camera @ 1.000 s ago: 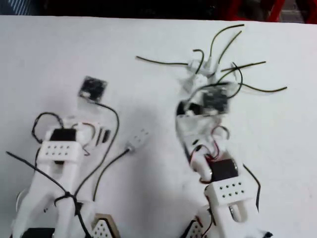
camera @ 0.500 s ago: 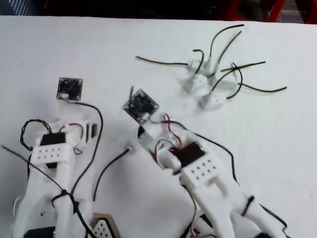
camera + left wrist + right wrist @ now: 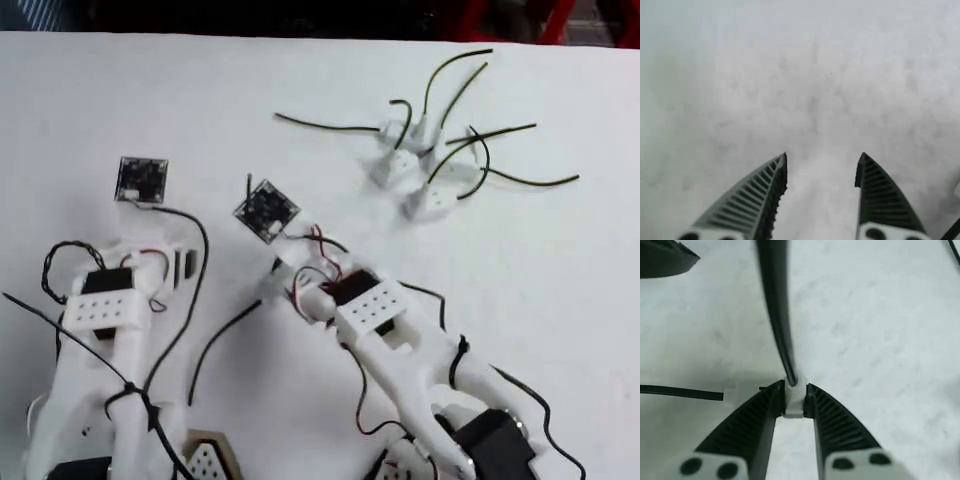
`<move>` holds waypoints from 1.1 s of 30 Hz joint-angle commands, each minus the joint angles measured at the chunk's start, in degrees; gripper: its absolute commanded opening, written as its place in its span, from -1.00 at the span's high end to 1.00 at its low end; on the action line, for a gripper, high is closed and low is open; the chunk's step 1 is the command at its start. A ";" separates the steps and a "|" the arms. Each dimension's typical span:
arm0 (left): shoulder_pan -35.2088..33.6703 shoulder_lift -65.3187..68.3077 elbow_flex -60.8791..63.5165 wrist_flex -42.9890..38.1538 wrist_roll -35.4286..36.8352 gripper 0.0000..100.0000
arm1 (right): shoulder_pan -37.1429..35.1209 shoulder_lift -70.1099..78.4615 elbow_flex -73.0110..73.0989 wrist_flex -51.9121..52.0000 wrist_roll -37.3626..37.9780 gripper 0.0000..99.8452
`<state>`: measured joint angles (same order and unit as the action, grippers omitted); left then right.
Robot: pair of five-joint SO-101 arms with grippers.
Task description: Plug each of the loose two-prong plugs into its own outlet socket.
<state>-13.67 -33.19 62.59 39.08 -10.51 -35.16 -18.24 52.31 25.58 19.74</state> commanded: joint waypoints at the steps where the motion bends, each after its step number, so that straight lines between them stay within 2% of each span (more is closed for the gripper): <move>1: -0.66 -0.66 -0.35 -0.97 0.70 0.54 | -0.48 0.66 -2.37 -0.92 -0.09 0.97; 25: -0.66 -0.57 -0.35 -0.97 0.70 0.54 | 1.80 0.84 5.10 -0.75 -0.09 0.97; 33: -0.66 -0.57 -0.35 -0.97 0.70 0.54 | 3.56 8.57 0.79 3.91 -0.09 0.97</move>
<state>-13.67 -33.19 62.59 39.08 -10.51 -33.67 -12.88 55.30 25.93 19.56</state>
